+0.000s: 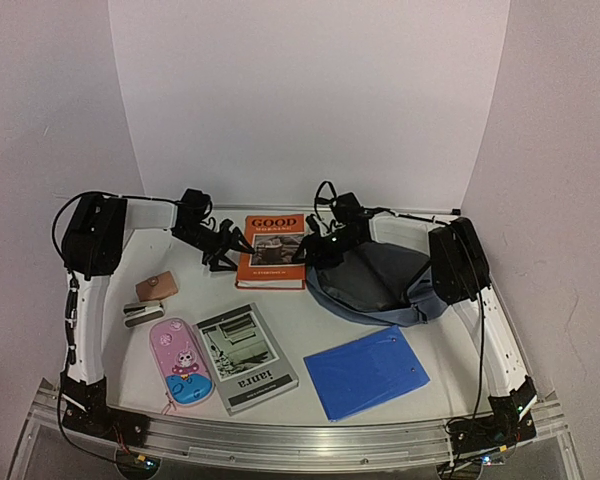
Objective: Pack the student bag
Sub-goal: Move the book to the center of the board, then pick up the book from the center of the board.
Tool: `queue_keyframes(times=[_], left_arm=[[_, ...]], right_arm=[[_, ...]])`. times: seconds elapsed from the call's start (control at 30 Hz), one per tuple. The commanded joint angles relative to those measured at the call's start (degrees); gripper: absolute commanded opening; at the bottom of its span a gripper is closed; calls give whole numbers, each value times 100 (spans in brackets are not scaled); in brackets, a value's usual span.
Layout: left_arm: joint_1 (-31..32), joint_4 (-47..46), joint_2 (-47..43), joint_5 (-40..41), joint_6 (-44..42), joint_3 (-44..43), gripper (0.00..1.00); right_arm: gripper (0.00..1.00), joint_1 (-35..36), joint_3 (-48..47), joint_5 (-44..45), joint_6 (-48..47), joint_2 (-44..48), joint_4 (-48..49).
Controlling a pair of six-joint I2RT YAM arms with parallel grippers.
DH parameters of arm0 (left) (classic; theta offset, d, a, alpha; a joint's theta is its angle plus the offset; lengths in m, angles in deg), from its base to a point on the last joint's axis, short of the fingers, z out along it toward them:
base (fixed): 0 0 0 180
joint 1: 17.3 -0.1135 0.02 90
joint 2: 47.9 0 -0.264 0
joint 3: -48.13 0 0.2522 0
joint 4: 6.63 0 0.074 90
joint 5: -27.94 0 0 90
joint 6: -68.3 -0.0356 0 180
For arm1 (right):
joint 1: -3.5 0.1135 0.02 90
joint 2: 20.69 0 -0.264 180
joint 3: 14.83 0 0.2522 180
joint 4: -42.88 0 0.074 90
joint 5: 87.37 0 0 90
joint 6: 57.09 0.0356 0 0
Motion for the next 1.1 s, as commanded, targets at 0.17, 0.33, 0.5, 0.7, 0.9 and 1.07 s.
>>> queue_keyframes(times=[0.17,0.33,0.5,0.7,0.9,1.07], left_arm=[[-28,-348,458,245,806,-99,76],[183,-1441,477,-811,1038,174,69],[361,-2777,130,-1415,1466,578,66],[418,-5493,-501,-1863,2844,1294,64],[427,-7019,-370,-1878,3996,1528,58],[413,-7162,26,-1583,4350,1633,44]], right_arm=[[48,-20,94,351,-272,-253,-541],[38,-13,79,510,-394,-423,-551],[20,-13,159,474,-451,-491,-551],[9,-6,201,482,-448,-452,-546],[4,-12,277,411,-440,-380,-542],[0,-12,294,324,-475,-319,-544]])
